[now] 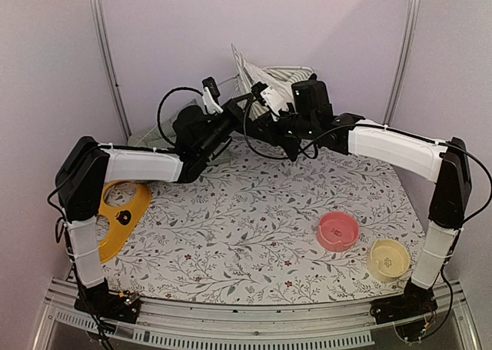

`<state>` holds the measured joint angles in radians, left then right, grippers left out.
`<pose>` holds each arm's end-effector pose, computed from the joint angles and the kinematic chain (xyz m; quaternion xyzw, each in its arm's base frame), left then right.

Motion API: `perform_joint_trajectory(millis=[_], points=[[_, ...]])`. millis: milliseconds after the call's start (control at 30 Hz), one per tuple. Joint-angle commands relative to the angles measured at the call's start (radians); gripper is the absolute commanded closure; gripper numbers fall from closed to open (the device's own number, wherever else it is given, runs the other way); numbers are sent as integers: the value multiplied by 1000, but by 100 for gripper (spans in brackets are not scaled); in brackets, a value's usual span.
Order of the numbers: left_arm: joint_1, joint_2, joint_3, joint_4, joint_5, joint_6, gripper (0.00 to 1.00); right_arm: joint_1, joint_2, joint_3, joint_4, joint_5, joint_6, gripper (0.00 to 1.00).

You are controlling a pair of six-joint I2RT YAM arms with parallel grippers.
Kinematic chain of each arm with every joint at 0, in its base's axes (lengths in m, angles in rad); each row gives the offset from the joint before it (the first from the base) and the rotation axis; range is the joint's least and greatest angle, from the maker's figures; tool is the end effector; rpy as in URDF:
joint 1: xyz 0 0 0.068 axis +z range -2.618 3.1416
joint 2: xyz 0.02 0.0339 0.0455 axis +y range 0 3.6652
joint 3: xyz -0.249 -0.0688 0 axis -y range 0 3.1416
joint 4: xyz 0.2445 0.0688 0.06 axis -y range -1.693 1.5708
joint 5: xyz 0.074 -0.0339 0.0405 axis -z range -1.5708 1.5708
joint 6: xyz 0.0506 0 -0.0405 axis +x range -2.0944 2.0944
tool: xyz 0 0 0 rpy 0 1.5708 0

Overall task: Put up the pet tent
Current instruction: Insert the tent pole into the pole socket of the pet tent.

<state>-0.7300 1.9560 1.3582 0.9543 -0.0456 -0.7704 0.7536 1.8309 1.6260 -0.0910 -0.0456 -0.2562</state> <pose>0.3489 -0.3091 0.2997 -0.0302 0.5699 -0.5503 0.6095 0.3301 0.3129 0.3268 -0.4005 0.6966 0.1642 0.5722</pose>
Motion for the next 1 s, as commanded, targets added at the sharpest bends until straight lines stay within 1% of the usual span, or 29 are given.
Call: perform_joint_trajectory(millis=[0, 233, 967], points=[[-51, 37, -20, -16, 115, 13, 100, -6, 38, 55, 45, 3, -9, 94], [-57, 27, -20, -42, 123, 23, 100, -32, 45, 59, 42, -14, 22, 94], [-73, 22, -23, -45, 113, 33, 100, -38, 77, 65, 32, -14, 29, 94]])
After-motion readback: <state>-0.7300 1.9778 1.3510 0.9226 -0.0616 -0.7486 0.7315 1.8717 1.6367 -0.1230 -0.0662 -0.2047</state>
